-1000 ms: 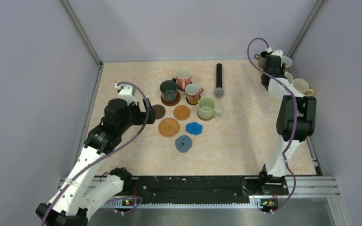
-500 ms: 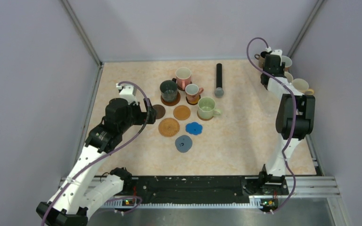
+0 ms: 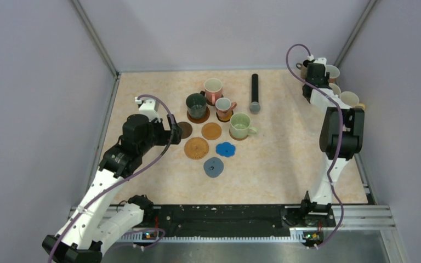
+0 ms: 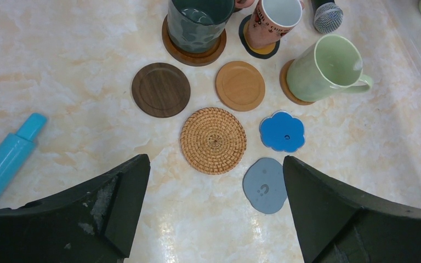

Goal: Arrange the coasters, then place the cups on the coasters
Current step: Pick up the cup from the tray.

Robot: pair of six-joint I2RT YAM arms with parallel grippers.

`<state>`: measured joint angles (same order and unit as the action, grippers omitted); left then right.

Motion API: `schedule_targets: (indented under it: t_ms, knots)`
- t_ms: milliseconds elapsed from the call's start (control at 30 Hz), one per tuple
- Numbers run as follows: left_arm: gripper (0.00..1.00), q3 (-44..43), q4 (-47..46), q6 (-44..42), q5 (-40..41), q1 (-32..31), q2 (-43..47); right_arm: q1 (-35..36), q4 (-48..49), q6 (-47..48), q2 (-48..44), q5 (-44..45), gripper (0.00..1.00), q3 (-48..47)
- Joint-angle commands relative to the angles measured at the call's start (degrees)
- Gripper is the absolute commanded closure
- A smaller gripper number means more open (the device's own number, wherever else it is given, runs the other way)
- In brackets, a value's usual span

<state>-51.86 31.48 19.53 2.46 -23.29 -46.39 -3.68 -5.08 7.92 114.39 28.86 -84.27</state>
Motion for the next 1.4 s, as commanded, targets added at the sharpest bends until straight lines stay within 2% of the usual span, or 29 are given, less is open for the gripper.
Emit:
schedule_targets:
  t_ms: [0,267,333,600,733,1200,1367]
  knots:
    - [0.03,-0.2,-1.6,0.0,0.2,-0.1,0.3,-0.8,-0.3,0.7,2.7,-0.2,0.53,-3.8]
    - [0.04,-0.2,-1.5,-0.1,0.7,-0.1,0.3,-1.2,-0.9,1.0,5.6,-0.3,0.53,-6.4]
    - [0.03,-0.3,-1.5,-0.1,0.8,-0.1,0.1,-1.3,-0.6,1.3,5.5,-0.8,0.56,-6.2]
    - [0.04,-0.3,-1.6,-0.1,0.3,0.0,0.0,-1.1,0.9,4.1,1.2,-3.5,0.89,-4.7]
    - [0.03,-0.2,-1.6,-0.1,0.3,-0.1,0.6,0.1,1.4,6.0,-2.5,-5.1,1.00,-3.5]
    - [0.01,0.1,-1.6,0.1,0.8,0.0,1.7,3.3,-4.1,3.0,-18.1,-12.8,1.00,3.1]
    - [0.01,-0.1,-1.2,0.3,1.3,-0.1,1.6,6.9,-7.9,1.9,-23.3,-16.2,1.00,3.6]
